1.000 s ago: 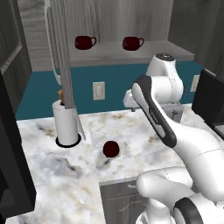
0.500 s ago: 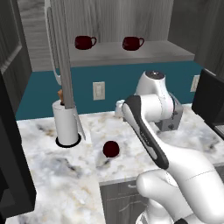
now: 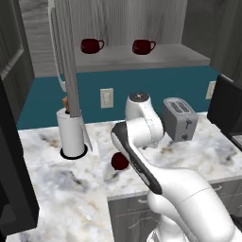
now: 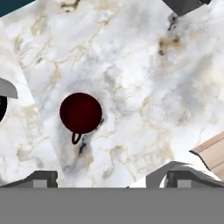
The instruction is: Pick the mug on the counter and place it in the cabinet with the handle facing the right, like the mugs already inside.
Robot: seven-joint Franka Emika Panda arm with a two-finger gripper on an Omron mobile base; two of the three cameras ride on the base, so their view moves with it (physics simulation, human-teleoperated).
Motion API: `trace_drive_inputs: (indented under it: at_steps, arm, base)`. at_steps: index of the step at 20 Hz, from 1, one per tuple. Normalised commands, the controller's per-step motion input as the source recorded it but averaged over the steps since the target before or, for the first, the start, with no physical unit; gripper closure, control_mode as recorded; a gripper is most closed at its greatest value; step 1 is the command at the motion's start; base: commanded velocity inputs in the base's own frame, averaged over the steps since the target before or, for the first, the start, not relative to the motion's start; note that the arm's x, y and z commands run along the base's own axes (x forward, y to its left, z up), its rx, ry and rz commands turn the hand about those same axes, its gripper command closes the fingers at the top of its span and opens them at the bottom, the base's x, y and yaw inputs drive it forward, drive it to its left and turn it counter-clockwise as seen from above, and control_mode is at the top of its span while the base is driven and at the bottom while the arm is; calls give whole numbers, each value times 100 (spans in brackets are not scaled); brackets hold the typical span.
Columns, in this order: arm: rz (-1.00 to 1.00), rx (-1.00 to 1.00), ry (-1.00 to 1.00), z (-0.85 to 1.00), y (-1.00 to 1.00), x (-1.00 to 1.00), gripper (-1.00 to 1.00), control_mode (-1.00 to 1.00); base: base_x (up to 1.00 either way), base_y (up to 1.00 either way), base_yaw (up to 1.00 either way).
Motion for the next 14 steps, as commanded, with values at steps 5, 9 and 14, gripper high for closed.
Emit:
trace_drive_inputs:
  at_steps: [5,9,14]
  arm:
    - [-1,0,7,-35,15,9,-100,-100]
    - [0,0,2,-29,4,4,-100,-100]
    - [0,1,0,-17,0,0,-100,-100]
  base:
    - [0,0,0]
    - [0,0,0]
    - [0,0,0]
